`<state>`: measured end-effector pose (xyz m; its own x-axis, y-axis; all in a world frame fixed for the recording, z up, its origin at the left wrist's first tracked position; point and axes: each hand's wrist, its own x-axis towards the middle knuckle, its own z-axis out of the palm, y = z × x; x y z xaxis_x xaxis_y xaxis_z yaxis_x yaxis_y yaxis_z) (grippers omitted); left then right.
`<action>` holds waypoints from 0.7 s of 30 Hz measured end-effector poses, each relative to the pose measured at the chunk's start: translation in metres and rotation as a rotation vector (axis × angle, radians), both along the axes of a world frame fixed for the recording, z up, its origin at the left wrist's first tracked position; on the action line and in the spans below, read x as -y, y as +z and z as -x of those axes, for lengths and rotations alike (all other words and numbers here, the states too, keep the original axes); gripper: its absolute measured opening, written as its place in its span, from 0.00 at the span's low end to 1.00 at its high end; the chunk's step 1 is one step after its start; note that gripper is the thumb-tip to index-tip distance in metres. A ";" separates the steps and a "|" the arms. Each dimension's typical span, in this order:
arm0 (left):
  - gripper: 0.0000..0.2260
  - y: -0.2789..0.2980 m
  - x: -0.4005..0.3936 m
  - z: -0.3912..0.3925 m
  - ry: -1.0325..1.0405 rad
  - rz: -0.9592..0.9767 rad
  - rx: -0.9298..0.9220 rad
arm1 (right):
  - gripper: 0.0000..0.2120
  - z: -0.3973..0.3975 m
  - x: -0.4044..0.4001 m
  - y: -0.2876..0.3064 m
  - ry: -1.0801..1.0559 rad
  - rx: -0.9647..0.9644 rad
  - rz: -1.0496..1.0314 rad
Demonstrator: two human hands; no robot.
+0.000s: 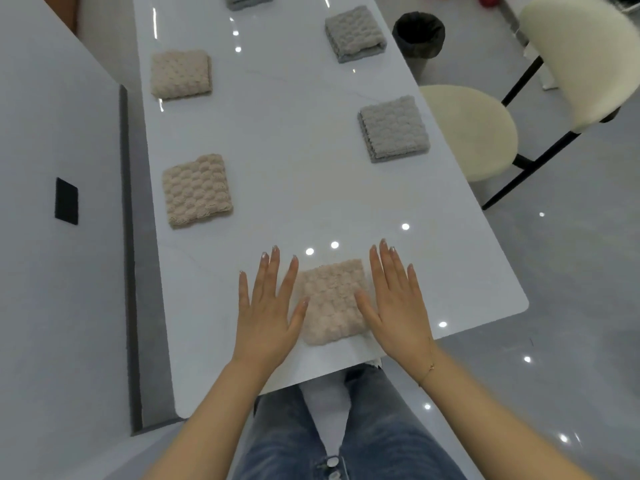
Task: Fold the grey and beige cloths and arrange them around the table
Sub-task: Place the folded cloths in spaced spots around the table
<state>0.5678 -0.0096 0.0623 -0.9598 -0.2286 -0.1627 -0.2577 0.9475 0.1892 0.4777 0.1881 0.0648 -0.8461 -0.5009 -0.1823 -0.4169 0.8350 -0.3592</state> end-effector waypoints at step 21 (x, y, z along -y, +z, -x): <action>0.27 -0.005 0.202 -0.009 -0.486 -0.081 0.097 | 0.32 -0.120 0.208 -0.004 -0.571 0.051 0.094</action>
